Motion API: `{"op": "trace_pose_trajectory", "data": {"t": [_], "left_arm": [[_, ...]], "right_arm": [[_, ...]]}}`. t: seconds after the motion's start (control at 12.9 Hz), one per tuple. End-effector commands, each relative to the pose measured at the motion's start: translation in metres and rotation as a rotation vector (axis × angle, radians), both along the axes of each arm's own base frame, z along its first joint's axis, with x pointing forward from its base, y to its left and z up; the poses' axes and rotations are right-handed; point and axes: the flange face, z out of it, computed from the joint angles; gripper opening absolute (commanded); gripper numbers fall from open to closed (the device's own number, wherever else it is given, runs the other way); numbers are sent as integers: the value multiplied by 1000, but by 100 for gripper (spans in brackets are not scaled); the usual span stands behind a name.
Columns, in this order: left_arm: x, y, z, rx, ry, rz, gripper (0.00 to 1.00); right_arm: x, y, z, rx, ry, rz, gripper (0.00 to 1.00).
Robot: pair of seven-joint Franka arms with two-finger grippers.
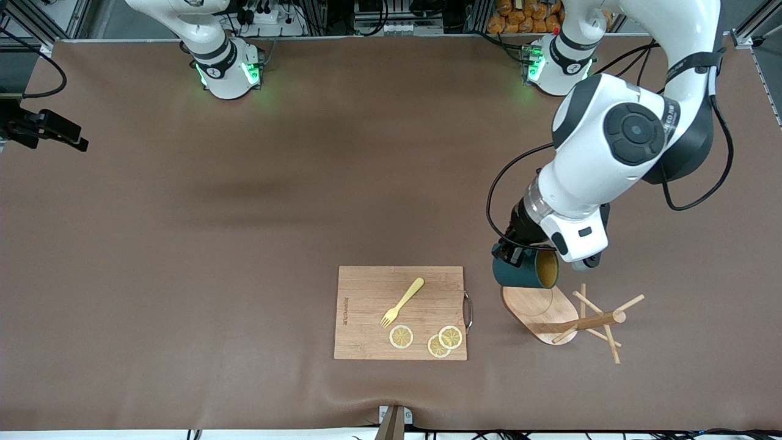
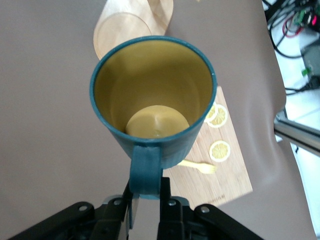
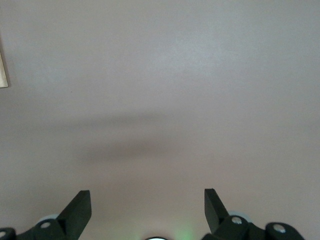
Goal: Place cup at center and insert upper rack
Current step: 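Lift the mug with the left gripper toward the wooden mug tree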
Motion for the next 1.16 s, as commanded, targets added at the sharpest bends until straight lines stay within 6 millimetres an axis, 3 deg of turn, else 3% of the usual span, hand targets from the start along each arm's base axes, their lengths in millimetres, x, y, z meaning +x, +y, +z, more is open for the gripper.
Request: {"op": "trace_pose_trajectory", "data": {"t": [0.0, 0.47, 0.62, 1.09], "left_arm": [[4, 37, 26, -90, -23, -35, 0], [32, 118, 33, -403, -41, -81, 0], [37, 130, 33, -513, -50, -84, 0], [57, 174, -2, -776, -3, 1, 0]], "right_arm": [[-1, -8, 1, -10, -5, 16, 100], [-1, -12, -4, -9, -3, 12, 100], [-1, -12, -4, -9, -3, 12, 100], [-1, -12, -4, -10, -5, 12, 100]]}}
